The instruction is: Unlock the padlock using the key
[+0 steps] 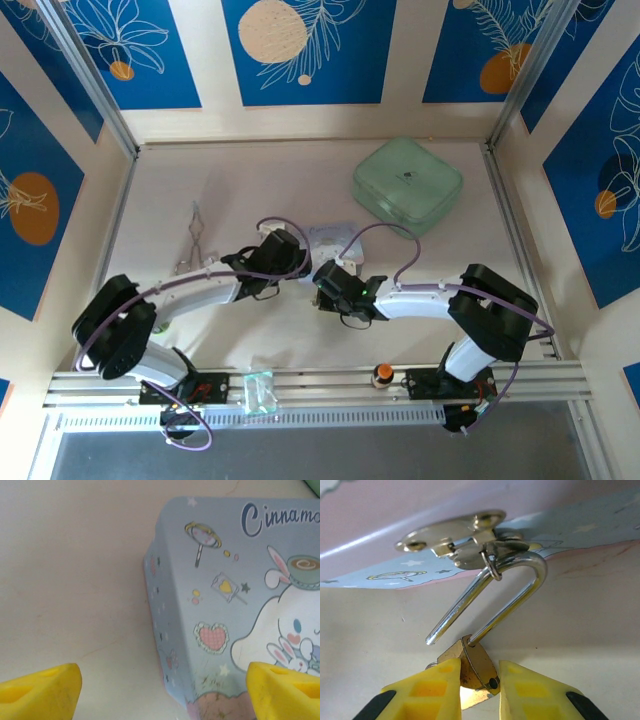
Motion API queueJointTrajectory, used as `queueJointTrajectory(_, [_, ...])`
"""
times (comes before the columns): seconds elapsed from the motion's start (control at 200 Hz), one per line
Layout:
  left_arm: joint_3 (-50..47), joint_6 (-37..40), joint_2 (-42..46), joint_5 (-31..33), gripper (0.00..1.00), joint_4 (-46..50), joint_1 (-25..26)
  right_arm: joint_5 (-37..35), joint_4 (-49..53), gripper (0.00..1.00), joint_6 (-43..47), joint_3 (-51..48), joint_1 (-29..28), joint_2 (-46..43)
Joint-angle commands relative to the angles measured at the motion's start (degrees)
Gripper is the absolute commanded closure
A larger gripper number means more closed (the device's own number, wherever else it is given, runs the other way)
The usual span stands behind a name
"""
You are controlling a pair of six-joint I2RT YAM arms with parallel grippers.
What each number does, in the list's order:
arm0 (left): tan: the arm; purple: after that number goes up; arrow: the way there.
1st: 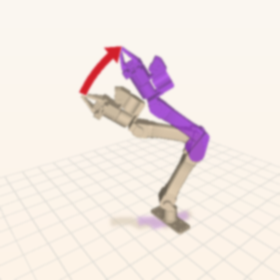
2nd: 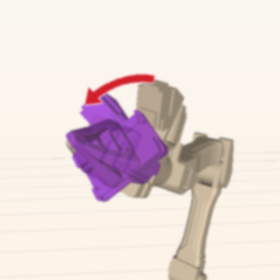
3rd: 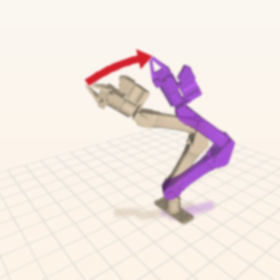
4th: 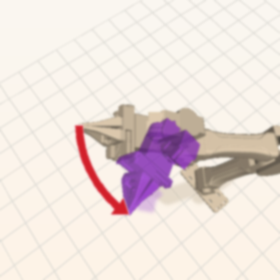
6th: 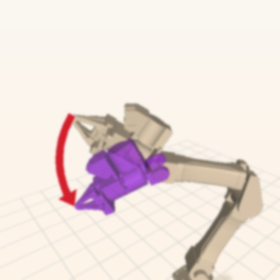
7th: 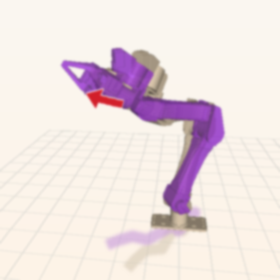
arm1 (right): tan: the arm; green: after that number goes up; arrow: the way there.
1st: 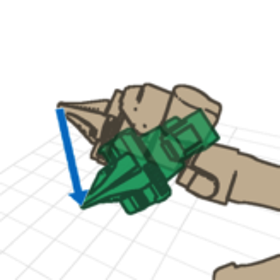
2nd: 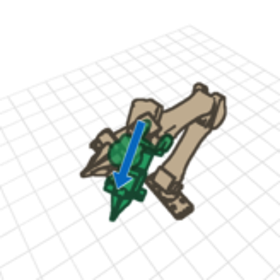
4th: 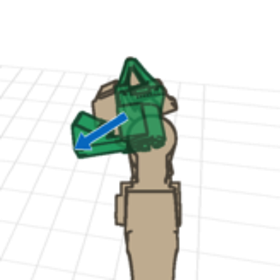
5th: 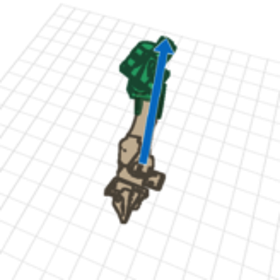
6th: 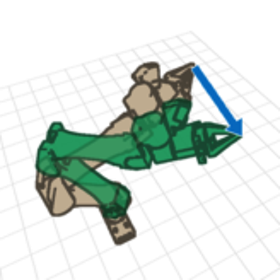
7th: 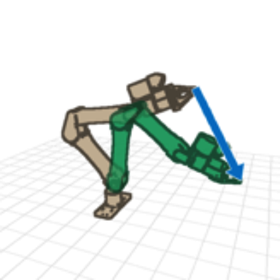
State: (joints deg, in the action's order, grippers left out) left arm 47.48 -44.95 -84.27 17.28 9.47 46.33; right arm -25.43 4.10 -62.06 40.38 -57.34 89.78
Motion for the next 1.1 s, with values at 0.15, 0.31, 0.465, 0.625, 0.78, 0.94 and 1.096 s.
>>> queueJointTrajectory(0.15, [3.1,3.25,-5.2,3.98,0.14,1.47,0.19,1.31,6.19,0.81,-1.87,-4.68,2.4,-0.44])
queueJointTrajectory(0.31, [-0.22,1.33,-6.14,3.45,0.15,-1.77,0.52,3.3,1.41,0.8,-3.06,-6.5,4.38,-2.12])
queueJointTrajectory(0.465, [-2.07,0.56,-6.67,3.32,0.16,-2.94,0.78,5.33,-2.67,0.8,-3.66,-7.82,6.68,-2.83])
queueJointTrajectory(0.625, [-3.42,0.04,-6.79,3.93,0.17,-3.4,0.94,8.09,-8.41,0.81,-5.51,-10.29,9.87,-3.01])
queueJointTrajectory(0.78, [-4.31,-0.03,-7.26,3.78,0.17,-4.31,0.92,7.32,-7.79,0.81,-4.74,-9.49,10.32,-3.81])
queueJointTrajectory(0.94, [-4.15,-0.58,-8.08,5.11,0.16,-3.12,0.92,7.17,-7.91,0.81,-4.73,-9.72,11.39,-4.47])
queueJointTrajectory(1.096, [-4.59,-0.6,-8.64,5.01,0.16,-3.27,0.87,7.59,-8.49,0.81,-4.35,-10.88,12.97,-6.19])
